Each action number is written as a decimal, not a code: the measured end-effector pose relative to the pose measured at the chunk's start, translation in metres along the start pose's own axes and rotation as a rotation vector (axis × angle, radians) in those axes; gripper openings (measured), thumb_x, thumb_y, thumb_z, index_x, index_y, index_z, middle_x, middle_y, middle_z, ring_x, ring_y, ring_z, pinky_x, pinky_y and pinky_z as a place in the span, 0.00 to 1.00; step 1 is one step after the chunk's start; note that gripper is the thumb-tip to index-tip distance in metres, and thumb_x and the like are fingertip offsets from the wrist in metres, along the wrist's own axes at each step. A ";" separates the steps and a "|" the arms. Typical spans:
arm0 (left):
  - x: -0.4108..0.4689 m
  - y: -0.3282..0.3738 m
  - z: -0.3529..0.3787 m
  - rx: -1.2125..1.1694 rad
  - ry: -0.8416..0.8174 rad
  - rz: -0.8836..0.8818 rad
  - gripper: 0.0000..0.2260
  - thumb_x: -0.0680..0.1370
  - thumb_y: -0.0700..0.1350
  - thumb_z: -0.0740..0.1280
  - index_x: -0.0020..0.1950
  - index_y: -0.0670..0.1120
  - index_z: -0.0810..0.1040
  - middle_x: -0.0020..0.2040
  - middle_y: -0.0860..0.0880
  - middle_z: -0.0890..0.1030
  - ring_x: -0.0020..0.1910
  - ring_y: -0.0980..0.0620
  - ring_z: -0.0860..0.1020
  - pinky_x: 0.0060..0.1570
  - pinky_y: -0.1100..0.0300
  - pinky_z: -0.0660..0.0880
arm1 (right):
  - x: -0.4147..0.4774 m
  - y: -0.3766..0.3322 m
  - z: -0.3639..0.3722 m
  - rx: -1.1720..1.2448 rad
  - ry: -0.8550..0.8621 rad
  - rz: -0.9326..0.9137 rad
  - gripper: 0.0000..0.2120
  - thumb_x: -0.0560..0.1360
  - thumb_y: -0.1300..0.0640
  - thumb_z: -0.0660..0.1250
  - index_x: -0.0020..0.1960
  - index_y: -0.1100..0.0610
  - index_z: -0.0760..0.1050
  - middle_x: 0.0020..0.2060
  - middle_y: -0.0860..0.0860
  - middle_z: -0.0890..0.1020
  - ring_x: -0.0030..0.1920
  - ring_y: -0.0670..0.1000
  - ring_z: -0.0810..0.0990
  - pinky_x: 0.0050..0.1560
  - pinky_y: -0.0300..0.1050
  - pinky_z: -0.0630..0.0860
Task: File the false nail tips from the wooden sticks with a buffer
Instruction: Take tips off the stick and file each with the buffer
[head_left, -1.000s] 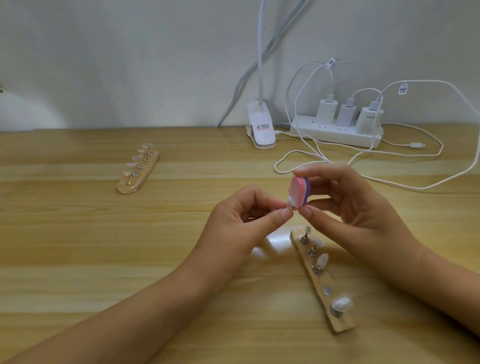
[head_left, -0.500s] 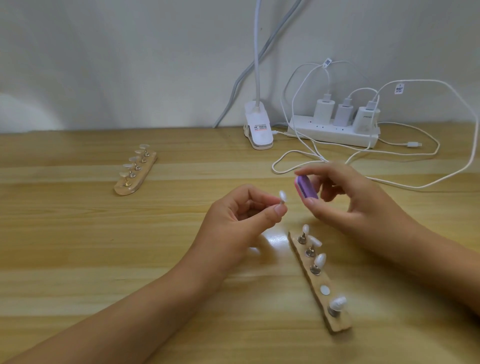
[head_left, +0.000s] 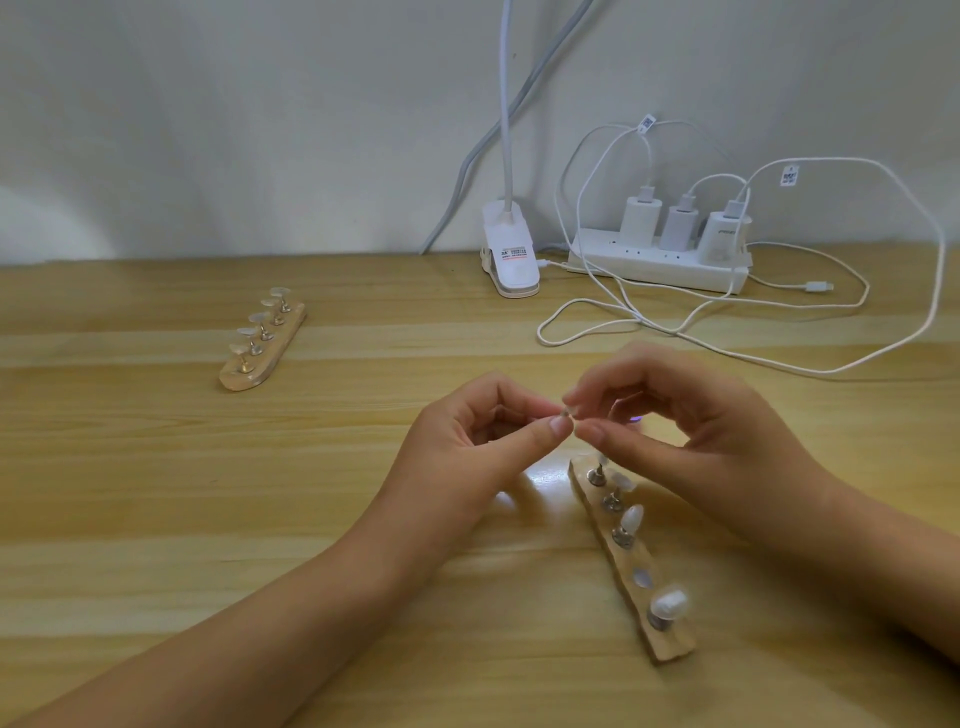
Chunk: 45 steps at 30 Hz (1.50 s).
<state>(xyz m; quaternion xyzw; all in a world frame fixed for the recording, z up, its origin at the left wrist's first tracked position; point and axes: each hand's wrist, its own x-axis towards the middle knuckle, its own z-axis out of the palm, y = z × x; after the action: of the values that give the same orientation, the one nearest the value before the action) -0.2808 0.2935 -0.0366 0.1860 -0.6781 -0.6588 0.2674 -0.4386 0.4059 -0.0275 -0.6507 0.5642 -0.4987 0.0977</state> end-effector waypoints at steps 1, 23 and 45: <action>0.000 0.000 0.000 -0.004 -0.002 0.001 0.04 0.68 0.49 0.75 0.39 0.52 0.82 0.37 0.51 0.82 0.37 0.55 0.78 0.37 0.65 0.75 | 0.000 0.001 0.000 -0.022 0.001 -0.016 0.06 0.74 0.58 0.70 0.51 0.57 0.79 0.43 0.46 0.81 0.45 0.50 0.81 0.46 0.43 0.79; -0.003 0.003 0.001 0.009 0.029 0.039 0.05 0.68 0.50 0.75 0.42 0.53 0.83 0.40 0.47 0.82 0.41 0.54 0.78 0.44 0.63 0.74 | 0.000 -0.002 -0.004 0.086 0.074 0.005 0.18 0.76 0.64 0.66 0.64 0.53 0.76 0.45 0.50 0.81 0.49 0.52 0.81 0.53 0.42 0.77; -0.028 -0.004 0.007 0.904 -0.199 0.600 0.07 0.75 0.55 0.68 0.45 0.56 0.85 0.29 0.64 0.61 0.31 0.68 0.64 0.31 0.71 0.62 | 0.002 0.040 -0.027 -0.445 -0.104 0.252 0.21 0.72 0.43 0.69 0.63 0.48 0.74 0.51 0.44 0.77 0.51 0.43 0.73 0.56 0.33 0.68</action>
<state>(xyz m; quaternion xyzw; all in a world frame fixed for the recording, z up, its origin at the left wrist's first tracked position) -0.2635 0.3160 -0.0434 0.0175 -0.9387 -0.2115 0.2715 -0.4851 0.4021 -0.0404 -0.6054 0.7310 -0.3120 0.0423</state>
